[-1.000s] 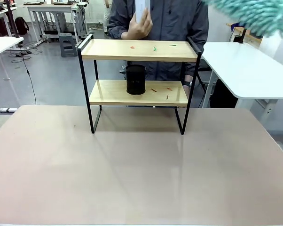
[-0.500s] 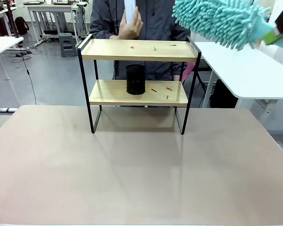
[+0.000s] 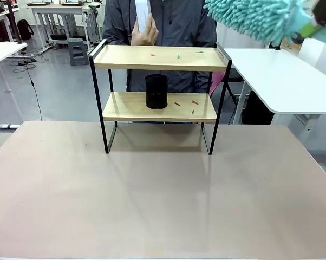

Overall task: Clean the shelf.
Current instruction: Clean the specific tier of the Shelf with the Duster once objects are removed.

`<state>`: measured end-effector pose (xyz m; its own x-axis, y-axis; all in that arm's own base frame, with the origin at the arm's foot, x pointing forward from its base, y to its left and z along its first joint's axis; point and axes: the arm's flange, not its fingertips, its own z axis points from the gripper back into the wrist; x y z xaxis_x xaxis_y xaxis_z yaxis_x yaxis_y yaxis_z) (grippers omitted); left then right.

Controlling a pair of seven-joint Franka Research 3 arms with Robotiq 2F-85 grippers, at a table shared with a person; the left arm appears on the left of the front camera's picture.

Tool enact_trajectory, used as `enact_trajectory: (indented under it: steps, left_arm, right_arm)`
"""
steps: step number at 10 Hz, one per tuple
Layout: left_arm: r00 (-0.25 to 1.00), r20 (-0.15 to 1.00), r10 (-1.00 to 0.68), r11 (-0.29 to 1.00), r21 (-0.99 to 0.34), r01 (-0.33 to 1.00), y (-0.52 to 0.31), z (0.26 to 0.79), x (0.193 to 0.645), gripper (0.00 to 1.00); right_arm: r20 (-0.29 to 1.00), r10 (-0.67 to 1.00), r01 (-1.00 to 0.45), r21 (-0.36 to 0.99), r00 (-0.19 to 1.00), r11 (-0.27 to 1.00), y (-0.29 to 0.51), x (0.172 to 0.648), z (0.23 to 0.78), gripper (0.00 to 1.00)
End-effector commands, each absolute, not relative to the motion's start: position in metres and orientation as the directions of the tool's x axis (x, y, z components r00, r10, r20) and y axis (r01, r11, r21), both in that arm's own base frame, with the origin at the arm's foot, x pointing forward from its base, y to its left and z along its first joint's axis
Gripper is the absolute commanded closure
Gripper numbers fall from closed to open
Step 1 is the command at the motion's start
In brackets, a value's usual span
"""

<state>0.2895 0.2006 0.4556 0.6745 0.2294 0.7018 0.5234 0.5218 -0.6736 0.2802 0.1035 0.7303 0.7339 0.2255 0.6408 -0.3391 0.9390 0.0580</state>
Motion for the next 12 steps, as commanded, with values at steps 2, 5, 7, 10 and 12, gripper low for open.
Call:
enact_trajectory:
  steps: [2, 5, 7, 10, 12]
  left_arm:
    - [0.654, 0.72, 0.232, 0.516, -0.661, 0.544, 0.199, 0.456, 0.29, 0.0]
    - [0.654, 0.72, 0.232, 0.516, -0.661, 0.544, 0.199, 0.456, 0.29, 0.0]
    - [0.654, 0.72, 0.232, 0.516, -0.661, 0.544, 0.199, 0.456, 0.29, 0.0]
    - [0.654, 0.72, 0.232, 0.516, -0.661, 0.544, 0.199, 0.456, 0.29, 0.0]
    - [0.654, 0.72, 0.232, 0.516, -0.661, 0.544, 0.199, 0.456, 0.29, 0.0]
  right_arm:
    - [0.539, 0.103, -0.155, 0.053, 0.836, 0.986, 0.155, 0.338, 0.749, 0.88]
    - [0.516, 0.02, -0.036, 0.02, 0.856, 0.999, 0.179, 0.368, 0.735, 0.88]
    - [0.457, 0.046, -0.05, -0.003, 0.888, 0.999, 0.19, 0.382, 0.722, 0.88]
    - [0.409, 0.082, -0.085, -0.01, 0.909, 0.996, 0.199, 0.389, 0.71, 0.88]
    - [0.355, 0.188, -0.206, 0.012, 0.916, 0.979, 0.208, 0.389, 0.705, 0.88]
